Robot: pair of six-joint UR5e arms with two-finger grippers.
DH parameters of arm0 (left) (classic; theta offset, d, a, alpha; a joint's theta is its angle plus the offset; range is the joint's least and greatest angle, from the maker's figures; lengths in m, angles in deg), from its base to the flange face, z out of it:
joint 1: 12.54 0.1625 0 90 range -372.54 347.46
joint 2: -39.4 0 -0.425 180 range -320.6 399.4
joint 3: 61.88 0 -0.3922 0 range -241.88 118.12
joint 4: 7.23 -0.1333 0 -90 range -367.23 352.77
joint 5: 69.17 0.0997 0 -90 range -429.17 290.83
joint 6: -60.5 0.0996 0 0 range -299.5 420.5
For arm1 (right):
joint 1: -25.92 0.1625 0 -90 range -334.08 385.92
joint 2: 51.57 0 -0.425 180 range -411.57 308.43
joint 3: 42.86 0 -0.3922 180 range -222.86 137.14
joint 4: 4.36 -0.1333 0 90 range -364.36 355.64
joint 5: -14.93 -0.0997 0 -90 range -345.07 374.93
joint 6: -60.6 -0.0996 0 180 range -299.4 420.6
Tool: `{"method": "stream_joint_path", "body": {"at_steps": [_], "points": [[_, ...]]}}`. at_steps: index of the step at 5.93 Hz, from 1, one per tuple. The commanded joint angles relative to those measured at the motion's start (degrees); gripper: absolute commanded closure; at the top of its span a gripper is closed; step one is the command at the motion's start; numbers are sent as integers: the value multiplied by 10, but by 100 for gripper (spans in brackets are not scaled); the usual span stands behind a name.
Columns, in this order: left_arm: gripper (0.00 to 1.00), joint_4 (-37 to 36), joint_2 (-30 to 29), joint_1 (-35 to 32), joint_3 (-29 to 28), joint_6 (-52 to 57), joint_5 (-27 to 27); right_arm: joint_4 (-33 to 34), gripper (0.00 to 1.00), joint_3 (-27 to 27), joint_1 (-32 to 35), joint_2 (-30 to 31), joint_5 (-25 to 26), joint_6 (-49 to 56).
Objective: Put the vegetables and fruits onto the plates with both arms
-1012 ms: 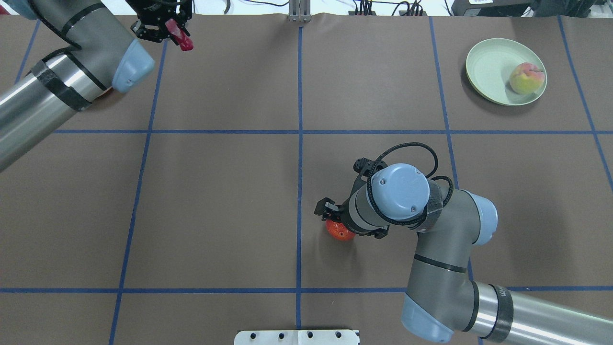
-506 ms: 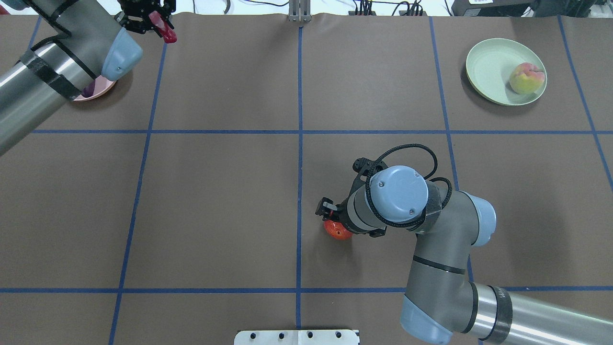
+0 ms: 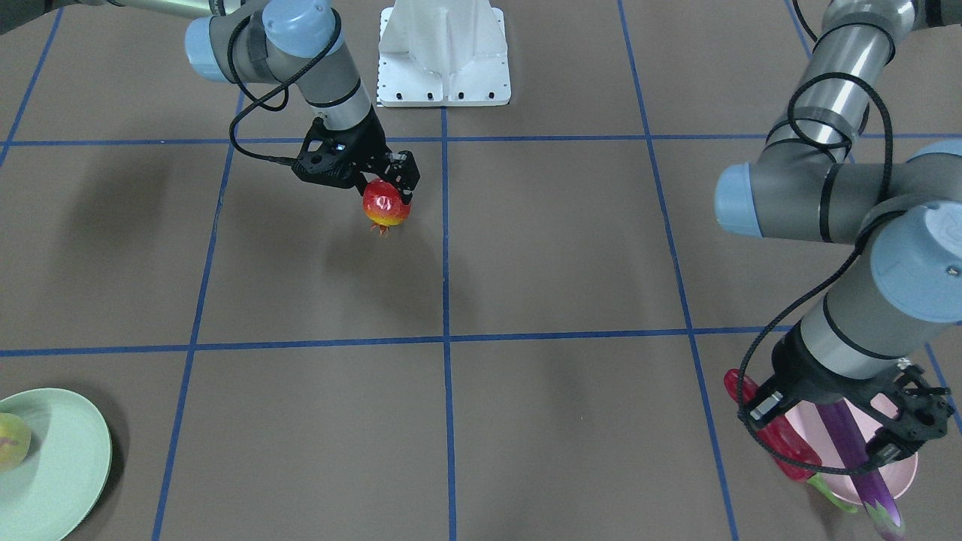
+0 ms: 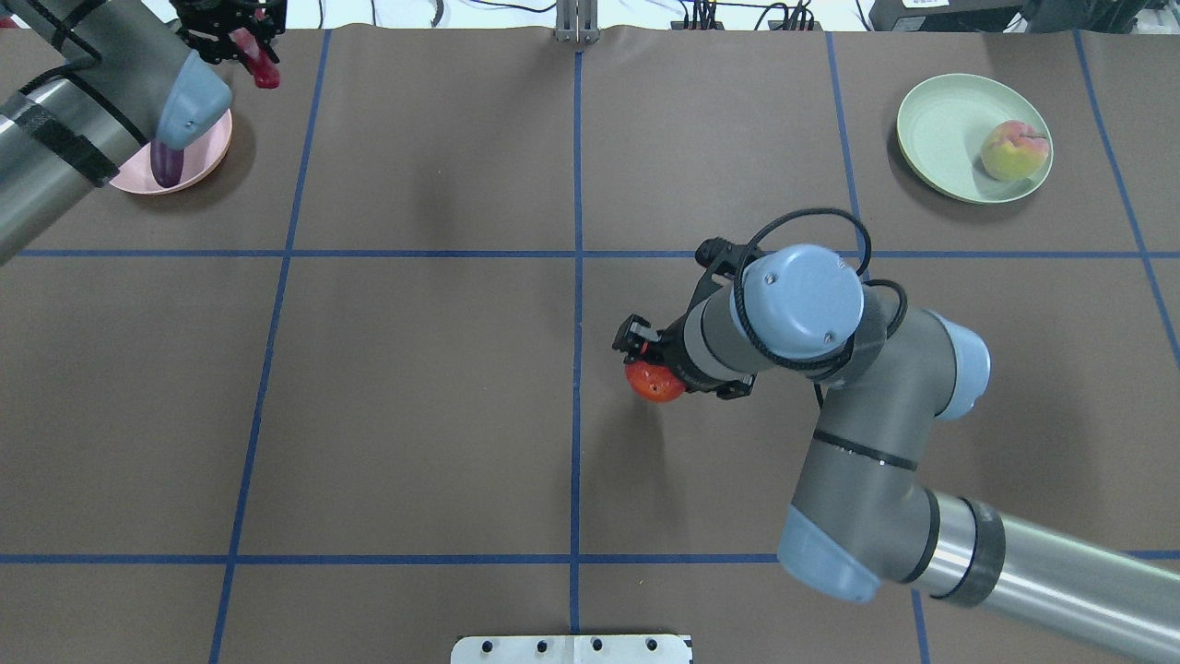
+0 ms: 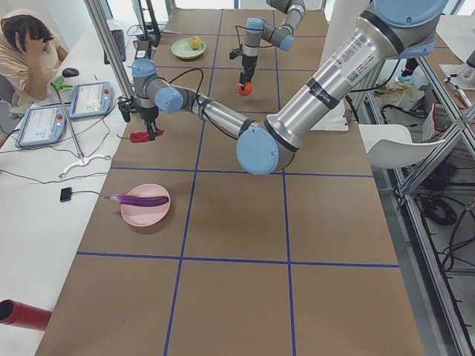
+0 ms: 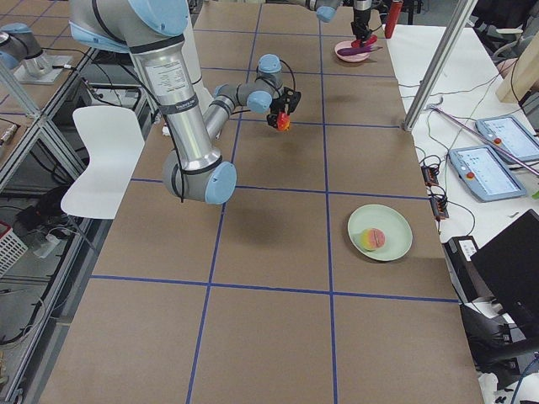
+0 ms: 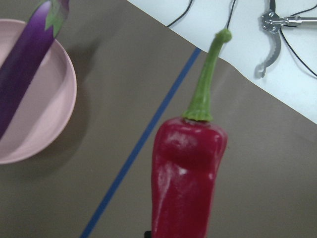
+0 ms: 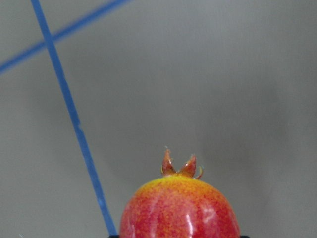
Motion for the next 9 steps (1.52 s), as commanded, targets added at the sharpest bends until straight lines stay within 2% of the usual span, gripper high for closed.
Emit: {"method": "stream_joint_path", "body": {"at_steps": [1, 2, 6, 7, 8, 9], "points": [[100, 111, -4, -24, -179, 113, 50, -1, 100, -21, 106, -4, -54, 47], [100, 126, -32, -25, -252, 114, 50, -3, 100, -36, 137, -5, -58, 55], [100, 128, -23, -26, -275, 144, 65, -8, 100, -165, 210, -50, -69, 123], [100, 125, -13, -29, -279, 188, 66, -8, 100, -195, 235, -67, -76, 153], [89, 127, -3, -27, -279, 191, 66, -9, 100, -213, 259, -70, -101, 178], [1, 140, 8, -25, -276, 191, 66, -9, 100, -231, 277, -70, -112, 206]]}}
